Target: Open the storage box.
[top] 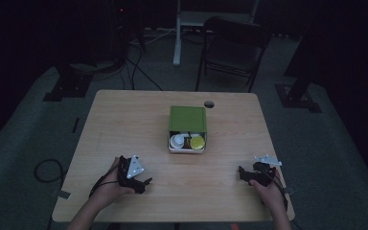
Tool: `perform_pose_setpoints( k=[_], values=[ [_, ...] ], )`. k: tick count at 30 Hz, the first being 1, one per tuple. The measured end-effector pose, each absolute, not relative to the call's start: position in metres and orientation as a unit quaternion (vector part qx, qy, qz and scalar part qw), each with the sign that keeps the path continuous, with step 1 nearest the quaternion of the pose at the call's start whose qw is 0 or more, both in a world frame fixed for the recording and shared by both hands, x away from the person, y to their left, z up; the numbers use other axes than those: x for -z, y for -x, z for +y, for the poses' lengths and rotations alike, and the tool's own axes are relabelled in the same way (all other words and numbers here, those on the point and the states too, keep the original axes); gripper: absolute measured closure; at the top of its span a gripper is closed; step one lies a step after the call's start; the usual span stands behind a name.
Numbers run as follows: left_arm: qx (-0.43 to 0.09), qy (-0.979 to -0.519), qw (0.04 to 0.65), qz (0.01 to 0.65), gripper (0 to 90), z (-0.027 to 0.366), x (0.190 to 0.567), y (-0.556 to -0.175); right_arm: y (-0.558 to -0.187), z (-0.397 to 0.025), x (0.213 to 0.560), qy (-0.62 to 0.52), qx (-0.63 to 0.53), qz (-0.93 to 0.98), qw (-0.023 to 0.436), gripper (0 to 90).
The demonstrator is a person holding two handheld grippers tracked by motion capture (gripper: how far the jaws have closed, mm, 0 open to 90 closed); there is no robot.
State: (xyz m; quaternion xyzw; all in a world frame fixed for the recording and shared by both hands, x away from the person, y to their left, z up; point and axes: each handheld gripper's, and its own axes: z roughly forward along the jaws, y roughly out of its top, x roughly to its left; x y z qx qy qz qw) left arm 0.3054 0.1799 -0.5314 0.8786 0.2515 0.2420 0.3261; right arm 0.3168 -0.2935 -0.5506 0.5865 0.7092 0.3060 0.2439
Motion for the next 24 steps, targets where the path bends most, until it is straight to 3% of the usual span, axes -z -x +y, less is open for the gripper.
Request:
perform_pose_setpoints(
  k=[24],
  values=[
    [-0.297,-0.883,0.326,0.16,7.6,0.135,0.523,-0.308,-0.317,-0.294,0.551,-0.586,-0.306,0.709,0.244,10.7]
  ],
)
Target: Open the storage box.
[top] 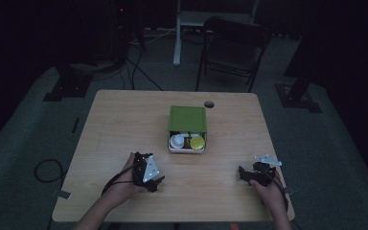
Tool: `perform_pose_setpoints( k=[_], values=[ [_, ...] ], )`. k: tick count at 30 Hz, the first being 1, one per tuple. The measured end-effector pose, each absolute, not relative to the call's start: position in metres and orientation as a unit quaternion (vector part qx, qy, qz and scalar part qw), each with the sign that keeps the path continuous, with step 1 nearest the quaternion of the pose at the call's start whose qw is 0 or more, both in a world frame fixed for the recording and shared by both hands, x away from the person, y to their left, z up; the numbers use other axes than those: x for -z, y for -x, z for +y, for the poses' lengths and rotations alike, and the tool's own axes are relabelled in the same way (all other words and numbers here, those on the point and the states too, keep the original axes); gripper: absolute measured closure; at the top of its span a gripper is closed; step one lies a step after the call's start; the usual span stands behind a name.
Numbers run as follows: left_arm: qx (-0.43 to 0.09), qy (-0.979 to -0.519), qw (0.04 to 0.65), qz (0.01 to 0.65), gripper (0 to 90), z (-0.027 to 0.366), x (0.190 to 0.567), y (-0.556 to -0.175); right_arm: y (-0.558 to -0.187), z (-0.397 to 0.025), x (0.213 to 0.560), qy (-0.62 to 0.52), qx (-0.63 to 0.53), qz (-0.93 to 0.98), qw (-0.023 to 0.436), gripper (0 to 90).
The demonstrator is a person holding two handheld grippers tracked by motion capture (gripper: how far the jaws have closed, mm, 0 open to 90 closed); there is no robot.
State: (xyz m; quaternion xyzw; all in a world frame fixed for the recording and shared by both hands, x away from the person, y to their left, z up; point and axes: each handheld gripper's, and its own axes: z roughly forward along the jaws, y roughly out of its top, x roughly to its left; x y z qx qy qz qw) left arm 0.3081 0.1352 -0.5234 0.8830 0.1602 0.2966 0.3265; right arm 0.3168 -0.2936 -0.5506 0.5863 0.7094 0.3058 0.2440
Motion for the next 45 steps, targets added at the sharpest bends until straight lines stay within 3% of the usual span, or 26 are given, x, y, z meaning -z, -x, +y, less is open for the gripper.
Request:
perform_pose_setpoints(
  k=[8,26,37,45],
  values=[
    [-0.312,-0.884,0.327,0.122,7.9,0.121,0.521,-0.309,-0.317,-0.294,0.551,-0.585,-0.306,0.71,0.243,10.7],
    [-0.37,-0.867,0.33,0.056,17.4,0.091,0.515,-0.315,-0.317,-0.293,0.551,-0.578,-0.31,0.716,0.24,11.2],
    [-0.398,-0.86,0.32,0.013,26.8,0.072,0.519,-0.322,-0.317,-0.293,0.551,-0.578,-0.31,0.716,0.24,11.2],
    [-0.415,-0.843,0.342,-0.007,41.9,0.059,0.522,-0.33,-0.317,-0.293,0.551,-0.578,-0.31,0.716,0.24,11.2]
  ],
)
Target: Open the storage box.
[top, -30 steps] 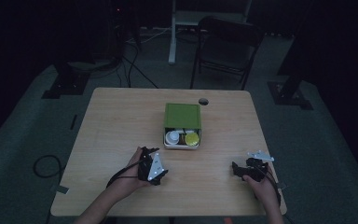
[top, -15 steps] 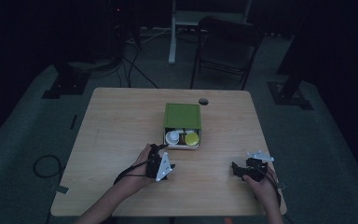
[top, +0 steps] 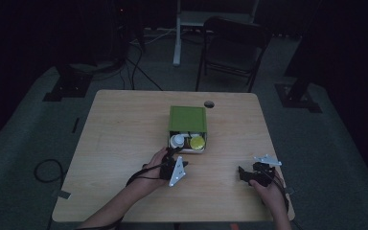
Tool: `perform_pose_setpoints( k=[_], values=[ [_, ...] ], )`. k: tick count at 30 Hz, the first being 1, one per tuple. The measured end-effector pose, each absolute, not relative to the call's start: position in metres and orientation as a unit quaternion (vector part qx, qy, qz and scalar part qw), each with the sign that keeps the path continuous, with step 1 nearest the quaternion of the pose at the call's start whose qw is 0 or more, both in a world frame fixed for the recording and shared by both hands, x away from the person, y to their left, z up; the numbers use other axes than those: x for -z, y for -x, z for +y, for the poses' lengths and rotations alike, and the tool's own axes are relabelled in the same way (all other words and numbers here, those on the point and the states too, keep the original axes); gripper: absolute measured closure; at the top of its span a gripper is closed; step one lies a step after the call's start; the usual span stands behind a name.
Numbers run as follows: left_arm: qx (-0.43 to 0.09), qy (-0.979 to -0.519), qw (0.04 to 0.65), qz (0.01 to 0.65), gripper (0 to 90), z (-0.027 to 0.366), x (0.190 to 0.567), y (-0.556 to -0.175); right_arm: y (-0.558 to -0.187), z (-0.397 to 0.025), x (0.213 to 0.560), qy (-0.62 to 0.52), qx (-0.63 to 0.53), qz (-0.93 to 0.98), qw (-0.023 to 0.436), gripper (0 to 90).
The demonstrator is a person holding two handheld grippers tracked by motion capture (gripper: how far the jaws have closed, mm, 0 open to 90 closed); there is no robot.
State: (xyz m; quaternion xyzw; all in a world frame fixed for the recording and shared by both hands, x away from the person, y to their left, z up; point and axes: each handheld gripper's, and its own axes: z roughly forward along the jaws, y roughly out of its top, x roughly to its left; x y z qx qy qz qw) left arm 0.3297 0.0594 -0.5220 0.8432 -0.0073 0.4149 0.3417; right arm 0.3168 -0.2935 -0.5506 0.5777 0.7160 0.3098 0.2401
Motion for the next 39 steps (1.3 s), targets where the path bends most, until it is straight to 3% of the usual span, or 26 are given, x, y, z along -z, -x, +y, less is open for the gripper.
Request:
perform_pose_setpoints(
  k=[18,23,39],
  values=[
    [-0.432,-0.84,0.325,-0.039,53.3,0.046,0.53,-0.346,-0.317,-0.293,0.551,-0.578,-0.31,0.716,0.24,11.2],
    [-0.439,-0.837,0.322,-0.044,63.6,0.046,0.533,-0.349,-0.317,-0.293,0.551,-0.578,-0.31,0.716,0.24,11.2],
    [-0.443,-0.837,0.317,-0.045,65.8,0.047,0.54,-0.356,-0.317,-0.293,0.551,-0.578,-0.31,0.716,0.24,11.2]
  ],
)
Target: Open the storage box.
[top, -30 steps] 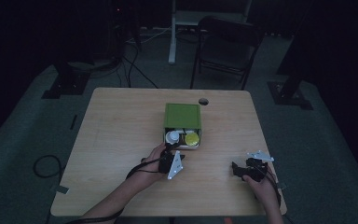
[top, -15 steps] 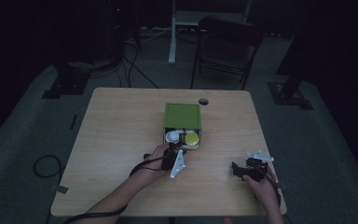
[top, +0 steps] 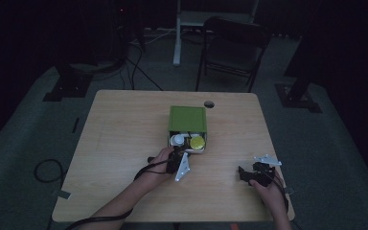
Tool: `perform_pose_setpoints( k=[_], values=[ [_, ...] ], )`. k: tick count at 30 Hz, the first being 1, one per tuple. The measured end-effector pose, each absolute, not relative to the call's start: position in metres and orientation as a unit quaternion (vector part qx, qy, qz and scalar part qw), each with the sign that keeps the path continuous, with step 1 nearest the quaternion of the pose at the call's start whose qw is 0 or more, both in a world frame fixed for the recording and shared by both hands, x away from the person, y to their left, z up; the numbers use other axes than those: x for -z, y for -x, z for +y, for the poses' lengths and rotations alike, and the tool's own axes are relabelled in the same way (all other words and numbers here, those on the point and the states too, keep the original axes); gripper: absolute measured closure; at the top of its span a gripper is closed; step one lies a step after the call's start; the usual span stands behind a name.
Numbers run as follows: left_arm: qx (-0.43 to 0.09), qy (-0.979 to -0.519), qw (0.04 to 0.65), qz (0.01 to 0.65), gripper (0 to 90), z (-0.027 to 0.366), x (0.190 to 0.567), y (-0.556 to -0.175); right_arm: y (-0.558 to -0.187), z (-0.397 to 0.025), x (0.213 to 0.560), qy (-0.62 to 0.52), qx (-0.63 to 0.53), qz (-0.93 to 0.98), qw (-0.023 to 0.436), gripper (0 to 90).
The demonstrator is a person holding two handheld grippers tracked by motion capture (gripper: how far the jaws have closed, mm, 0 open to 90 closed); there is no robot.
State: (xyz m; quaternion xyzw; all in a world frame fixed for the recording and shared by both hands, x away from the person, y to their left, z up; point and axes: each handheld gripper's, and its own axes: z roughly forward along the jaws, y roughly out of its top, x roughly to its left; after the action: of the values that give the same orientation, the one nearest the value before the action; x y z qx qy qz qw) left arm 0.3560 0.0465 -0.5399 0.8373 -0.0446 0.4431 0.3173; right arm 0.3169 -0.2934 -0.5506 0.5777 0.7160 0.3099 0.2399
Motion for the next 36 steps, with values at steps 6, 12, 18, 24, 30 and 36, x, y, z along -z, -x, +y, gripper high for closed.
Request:
perform_pose_setpoints(
  k=[6,12,18,24,30,36],
  values=[
    [-0.445,-0.838,0.312,-0.055,67.2,0.047,0.539,-0.356,-0.317,-0.293,0.551,-0.578,-0.31,0.716,0.24,11.2],
    [-0.439,-0.842,0.31,-0.056,68.6,0.047,0.537,-0.355,-0.317,-0.293,0.551,-0.578,-0.31,0.716,0.24,11.2],
    [-0.439,-0.844,0.3,-0.062,69.6,0.046,0.534,-0.351,-0.317,-0.293,0.551,-0.578,-0.31,0.716,0.24,11.2],
    [-0.434,-0.848,0.299,-0.058,70.4,0.044,0.532,-0.345,-0.317,-0.293,0.551,-0.578,-0.31,0.716,0.24,11.2],
    [-0.442,-0.846,0.293,-0.062,70.4,0.045,0.532,-0.34,-0.317,-0.293,0.551,-0.578,-0.31,0.716,0.24,11.2],
    [-0.443,-0.846,0.29,-0.066,70.8,0.044,0.531,-0.333,-0.317,-0.293,0.551,-0.578,-0.31,0.716,0.24,11.1]
  ],
)
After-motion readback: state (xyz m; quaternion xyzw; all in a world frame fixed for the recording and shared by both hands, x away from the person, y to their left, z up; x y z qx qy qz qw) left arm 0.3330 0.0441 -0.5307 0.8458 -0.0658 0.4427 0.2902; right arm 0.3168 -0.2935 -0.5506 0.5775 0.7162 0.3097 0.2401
